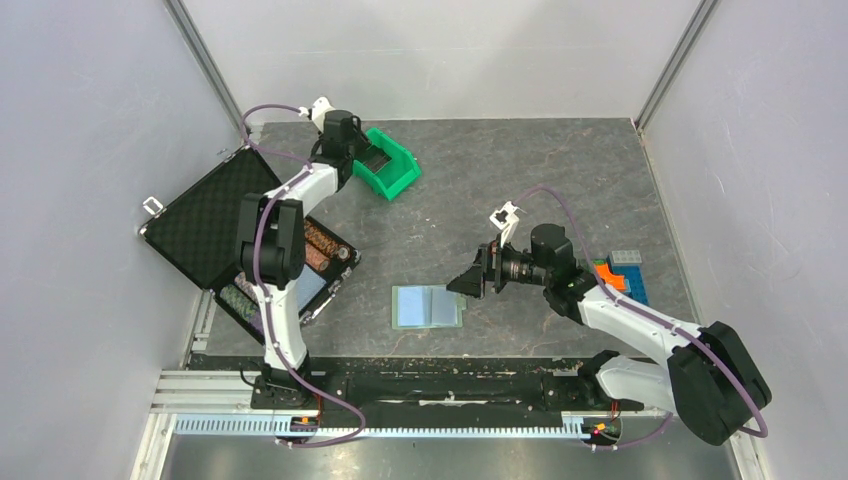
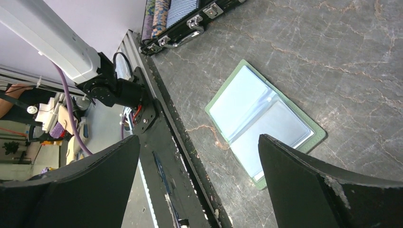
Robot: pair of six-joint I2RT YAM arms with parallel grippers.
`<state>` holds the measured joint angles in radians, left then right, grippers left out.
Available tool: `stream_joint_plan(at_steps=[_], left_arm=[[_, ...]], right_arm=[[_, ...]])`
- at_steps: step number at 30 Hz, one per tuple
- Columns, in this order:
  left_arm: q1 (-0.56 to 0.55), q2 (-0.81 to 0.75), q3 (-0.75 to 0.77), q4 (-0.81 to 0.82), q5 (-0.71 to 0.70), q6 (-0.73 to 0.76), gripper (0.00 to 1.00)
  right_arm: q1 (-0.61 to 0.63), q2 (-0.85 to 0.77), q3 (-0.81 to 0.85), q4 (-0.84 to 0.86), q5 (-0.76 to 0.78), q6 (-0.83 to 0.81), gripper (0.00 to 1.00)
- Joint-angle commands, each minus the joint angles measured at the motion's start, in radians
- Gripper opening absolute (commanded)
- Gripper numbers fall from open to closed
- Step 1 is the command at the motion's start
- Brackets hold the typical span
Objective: Take the credit cards out of the card holder
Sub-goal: Place the credit card in the storage box.
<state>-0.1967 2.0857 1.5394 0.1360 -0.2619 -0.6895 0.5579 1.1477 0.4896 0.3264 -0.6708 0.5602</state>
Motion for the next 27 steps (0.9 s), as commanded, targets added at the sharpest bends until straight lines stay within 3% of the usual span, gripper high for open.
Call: stream_joint_plan(at_steps=[1, 7, 12, 17, 24, 27], left_arm=[[0.002, -0.112, 0.054, -0.053, -0.028, 0.1, 0.48], [0.002, -0.184, 0.058, -0.232, 0.165, 0.218, 0.48], [-0.014, -0.251, 0.07, -0.481, 0.373, 0.24, 0.5], [-0.096, -0.432, -0.091, -0.616, 0.409, 0.274, 0.52], [-0.231, -0.727, -0.421, -0.605, 0.49, 0.256, 0.55], [-0.257, -0.822, -0.535, -0.609, 0.528, 0.234, 0.55]], right_arm=[[-0.008, -0.015, 0.042, -0.029, 0.026, -0.041, 0.98], [-0.016, -0.027, 0.046, -0.102, 0.083, -0.105, 0.98], [-0.019, -0.05, 0.056, -0.182, 0.161, -0.161, 0.98], [-0.018, -0.06, 0.064, -0.241, 0.239, -0.138, 0.98], [-0.014, -0.081, -0.033, -0.243, 0.39, -0.017, 0.91], [-0.003, -0.091, -0.076, -0.204, 0.376, 0.012, 0.86]])
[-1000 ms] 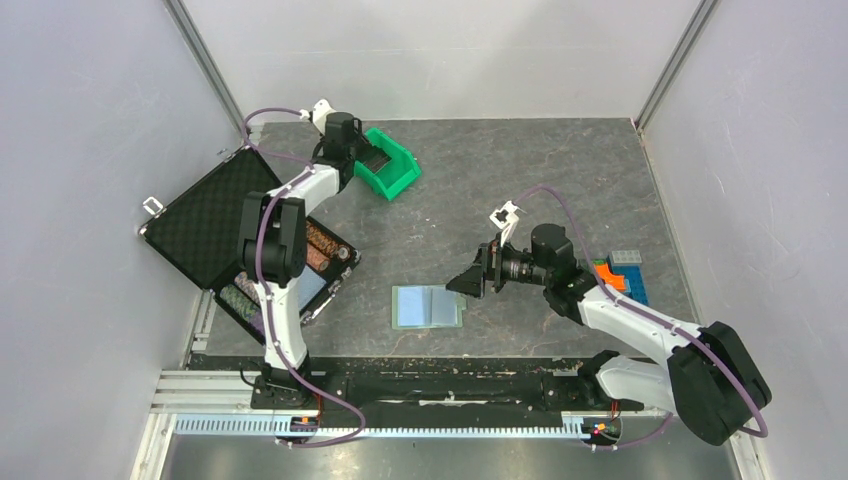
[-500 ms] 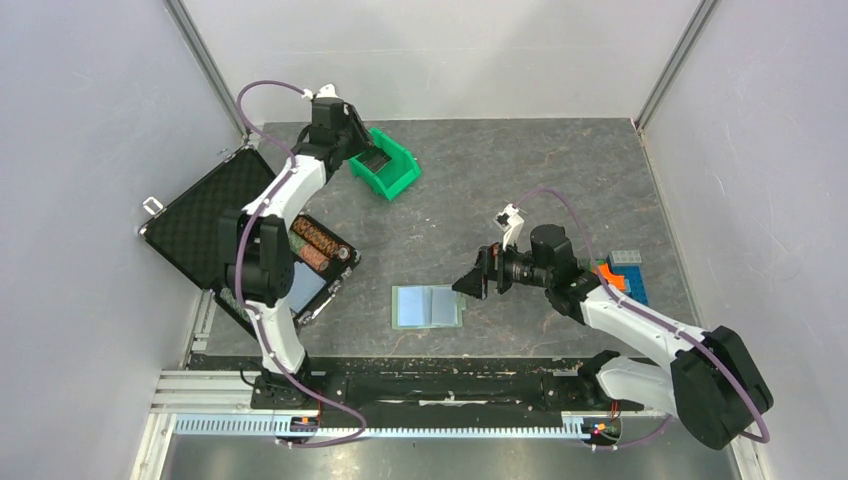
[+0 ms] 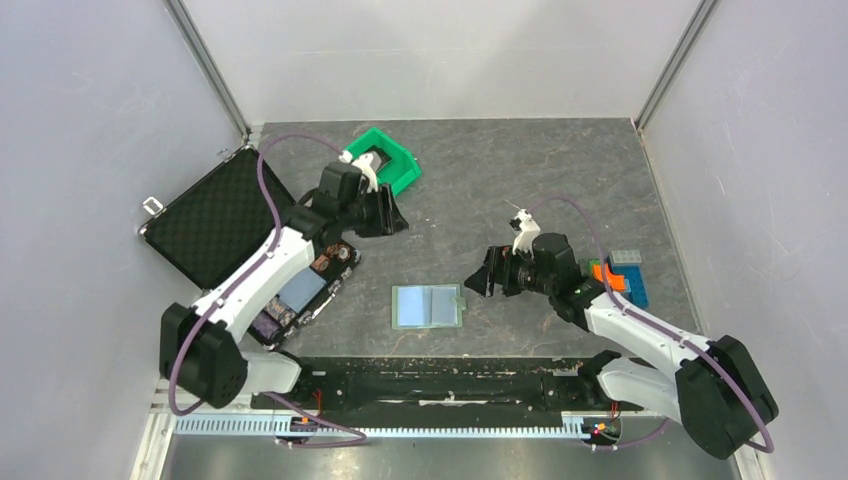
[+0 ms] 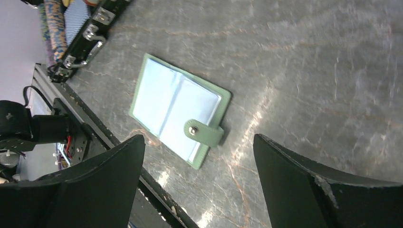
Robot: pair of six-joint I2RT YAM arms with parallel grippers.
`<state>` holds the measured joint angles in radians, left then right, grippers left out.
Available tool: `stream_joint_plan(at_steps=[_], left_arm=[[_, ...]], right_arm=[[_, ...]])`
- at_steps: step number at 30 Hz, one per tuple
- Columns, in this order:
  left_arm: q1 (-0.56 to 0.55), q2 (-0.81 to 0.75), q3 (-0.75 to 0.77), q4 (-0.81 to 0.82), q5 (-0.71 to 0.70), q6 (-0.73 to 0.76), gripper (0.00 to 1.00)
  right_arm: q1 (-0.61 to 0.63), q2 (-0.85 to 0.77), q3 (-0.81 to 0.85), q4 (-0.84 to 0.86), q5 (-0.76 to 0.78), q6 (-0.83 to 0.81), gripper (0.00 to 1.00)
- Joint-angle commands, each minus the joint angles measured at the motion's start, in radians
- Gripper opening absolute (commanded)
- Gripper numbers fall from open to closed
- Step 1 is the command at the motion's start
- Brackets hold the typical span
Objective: Take the credit cards out of the card holder
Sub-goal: Place the credit card in the storage box, then remove the credit card from the card holder.
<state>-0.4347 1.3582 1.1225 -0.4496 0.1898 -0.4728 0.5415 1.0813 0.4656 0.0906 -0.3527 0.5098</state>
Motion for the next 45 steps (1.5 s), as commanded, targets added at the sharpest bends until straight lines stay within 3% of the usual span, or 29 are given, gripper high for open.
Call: stream_joint_plan(at_steps=[1, 6, 10, 19, 45], left_arm=[[-0.024, -0.121, -0.164, -0.02, 0.075, 0.006, 0.55], [-0.03, -0.24, -0.347, 0.015, 0.086, -0.038, 0.54], [-0.051, -0.27, -0.457, 0.092, 0.121, -0.093, 0.54], [-0.099, -0.265, -0.64, 0.286, 0.159, -0.208, 0.47], [-0.16, -0.076, -0.728, 0.446, 0.14, -0.239, 0.26]], right_arm=[[0.023, -0.03, -0.068, 0.058, 0.051, 0.071, 0.84], [0.148, -0.033, -0.118, 0.179, 0.089, 0.124, 0.72], [0.258, 0.044, -0.108, 0.235, 0.13, 0.145, 0.7], [0.325, 0.161, -0.09, 0.321, 0.192, 0.237, 0.63], [0.347, 0.365, -0.04, 0.441, 0.206, 0.337, 0.61]])
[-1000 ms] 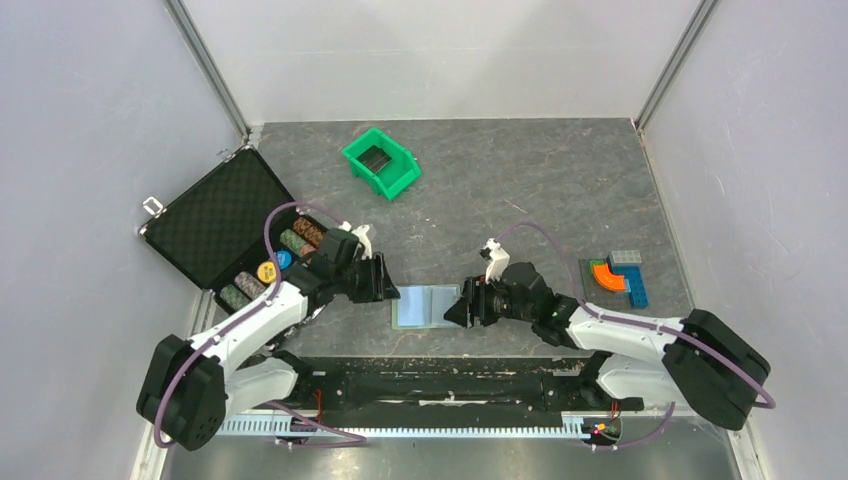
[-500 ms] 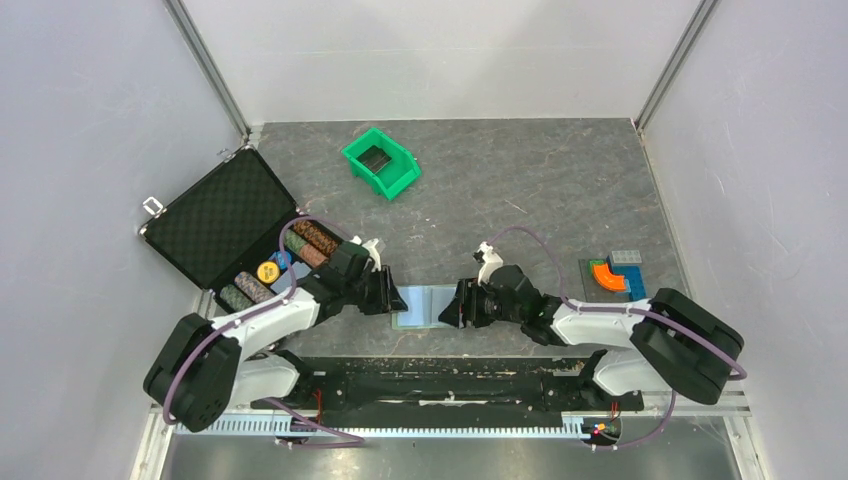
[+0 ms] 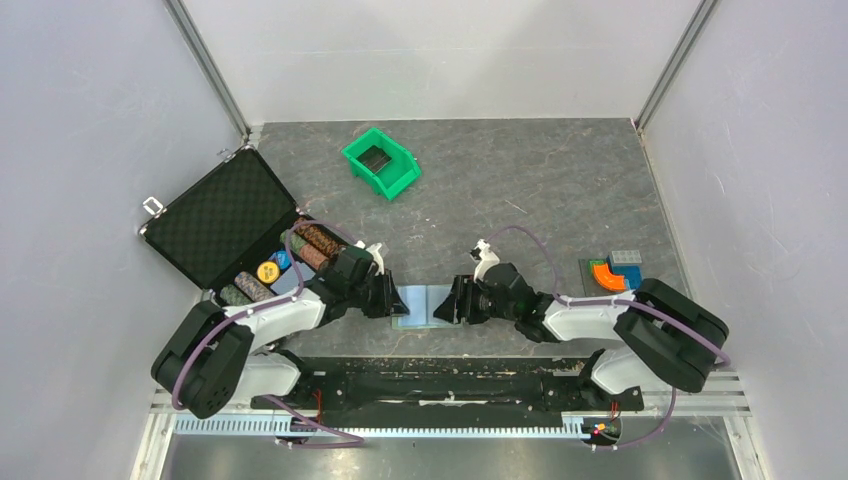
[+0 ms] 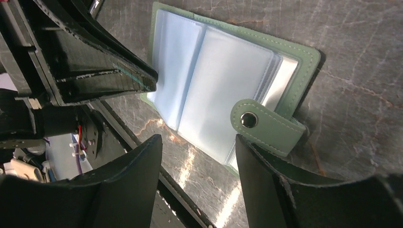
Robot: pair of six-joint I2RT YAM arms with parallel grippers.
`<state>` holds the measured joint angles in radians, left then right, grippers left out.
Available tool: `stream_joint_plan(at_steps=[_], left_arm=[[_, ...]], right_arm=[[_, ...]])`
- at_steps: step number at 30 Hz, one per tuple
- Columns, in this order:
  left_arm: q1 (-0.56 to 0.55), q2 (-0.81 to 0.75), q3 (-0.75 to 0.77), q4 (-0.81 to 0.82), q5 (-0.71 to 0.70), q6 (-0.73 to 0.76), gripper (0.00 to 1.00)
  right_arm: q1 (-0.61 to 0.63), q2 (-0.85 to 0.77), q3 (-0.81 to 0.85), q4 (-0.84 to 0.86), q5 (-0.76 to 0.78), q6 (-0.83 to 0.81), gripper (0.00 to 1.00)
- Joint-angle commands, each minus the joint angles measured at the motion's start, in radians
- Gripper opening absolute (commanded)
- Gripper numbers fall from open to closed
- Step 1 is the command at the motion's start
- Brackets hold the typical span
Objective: Take the credit cards out of the card holder
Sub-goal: Remove the credit card from the card holder.
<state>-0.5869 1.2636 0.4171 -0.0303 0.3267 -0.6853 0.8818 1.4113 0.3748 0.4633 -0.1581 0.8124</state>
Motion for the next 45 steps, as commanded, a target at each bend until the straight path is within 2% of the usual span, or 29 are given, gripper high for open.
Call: stream_joint_plan(at_steps=[1, 13, 20, 32, 35, 41, 45], left_arm=[[-0.009, 0.02, -0.023, 0.027, 0.003, -0.028, 0.26], [-0.013, 0.038, -0.024, 0.067, 0.002, -0.034, 0.26], [-0.014, 0.022, -0.02, 0.061, 0.003, -0.043, 0.26], [-0.015, -0.263, 0.049, -0.193, -0.193, -0.067, 0.38], [-0.015, -0.295, 0.059, -0.225, -0.215, -0.067, 0.4], [-0.014, -0.297, 0.054, -0.229, -0.193, -0.053, 0.45], [-0.015, -0.262, 0.037, -0.174, -0.157, -0.046, 0.46]], right_arm=[[0.007, 0.046, 0.055, 0.074, 0.013, 0.04, 0.61], [0.026, 0.138, 0.099, 0.22, -0.049, 0.117, 0.6], [0.034, 0.107, 0.091, 0.277, -0.059, 0.096, 0.51], [0.04, 0.128, 0.123, 0.297, -0.111, 0.069, 0.46], [0.041, 0.121, 0.142, 0.254, -0.112, 0.044, 0.47], [0.039, 0.045, 0.19, -0.061, 0.094, -0.069, 0.59], [0.039, 0.016, 0.166, -0.108, 0.143, -0.066, 0.59]])
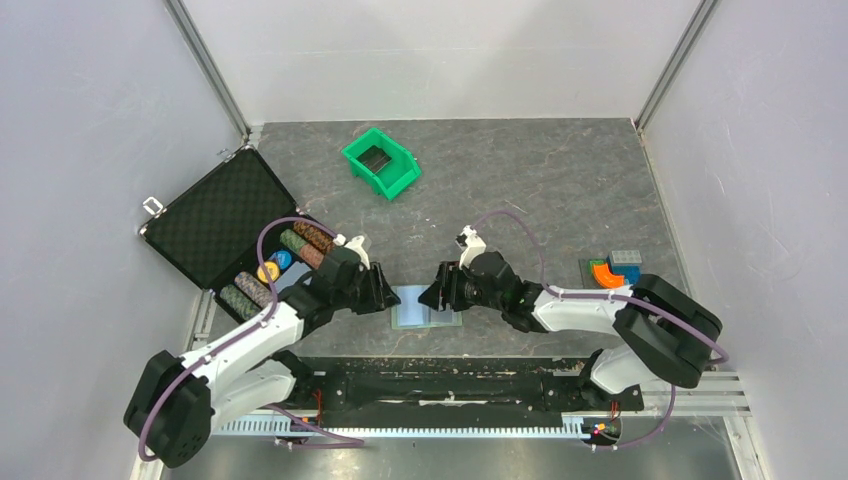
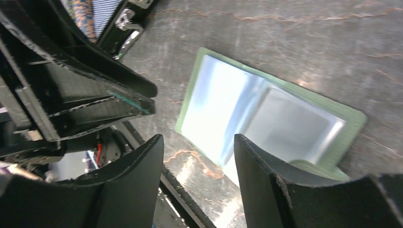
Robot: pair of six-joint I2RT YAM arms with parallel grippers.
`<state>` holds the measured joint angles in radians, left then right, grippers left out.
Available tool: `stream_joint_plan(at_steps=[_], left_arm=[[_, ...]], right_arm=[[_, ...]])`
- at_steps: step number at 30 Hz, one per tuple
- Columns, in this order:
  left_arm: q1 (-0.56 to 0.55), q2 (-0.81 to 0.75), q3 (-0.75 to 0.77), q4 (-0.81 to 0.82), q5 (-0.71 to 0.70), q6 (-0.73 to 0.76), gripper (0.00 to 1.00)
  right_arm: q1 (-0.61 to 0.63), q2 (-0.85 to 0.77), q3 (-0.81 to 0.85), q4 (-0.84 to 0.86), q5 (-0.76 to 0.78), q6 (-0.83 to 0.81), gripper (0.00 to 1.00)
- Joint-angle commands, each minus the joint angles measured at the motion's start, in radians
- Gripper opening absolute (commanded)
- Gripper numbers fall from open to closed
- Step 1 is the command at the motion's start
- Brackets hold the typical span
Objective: Take the credit cards out of the card holder
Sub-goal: Remove the credit card from the card holder.
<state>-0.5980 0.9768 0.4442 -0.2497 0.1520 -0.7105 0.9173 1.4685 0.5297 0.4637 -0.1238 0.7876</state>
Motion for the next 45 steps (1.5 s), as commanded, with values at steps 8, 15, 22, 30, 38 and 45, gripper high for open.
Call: stream_joint_plan(at_steps=[8, 15, 22, 30, 38, 45], left_arm=[[-0.004, 0.154, -0.012, 0.12, 0.052, -0.002, 0.42], [-0.003, 0.191, -0.041, 0.161, 0.06, -0.001, 0.4], [-0.004, 0.203, -0.047, 0.179, 0.069, -0.003, 0.38], [-0.004, 0.177, -0.046, 0.193, 0.089, -0.014, 0.38], [-0.004, 0.194, -0.049, 0.208, 0.089, -0.014, 0.4], [-0.005, 0.194, -0.053, 0.24, 0.12, -0.027, 0.4]], right_arm=[[0.003, -0.01, 0.006, -0.148, 0.118, -0.03, 0.59], [0.004, -0.008, 0.015, -0.217, 0.194, -0.04, 0.59], [0.004, 0.001, 0.018, -0.237, 0.21, -0.053, 0.59], [0.003, -0.051, 0.038, -0.269, 0.232, -0.075, 0.57], [0.004, -0.055, 0.024, -0.287, 0.248, -0.075, 0.57], [0.005, -0.103, 0.024, -0.279, 0.242, -0.088, 0.56]])
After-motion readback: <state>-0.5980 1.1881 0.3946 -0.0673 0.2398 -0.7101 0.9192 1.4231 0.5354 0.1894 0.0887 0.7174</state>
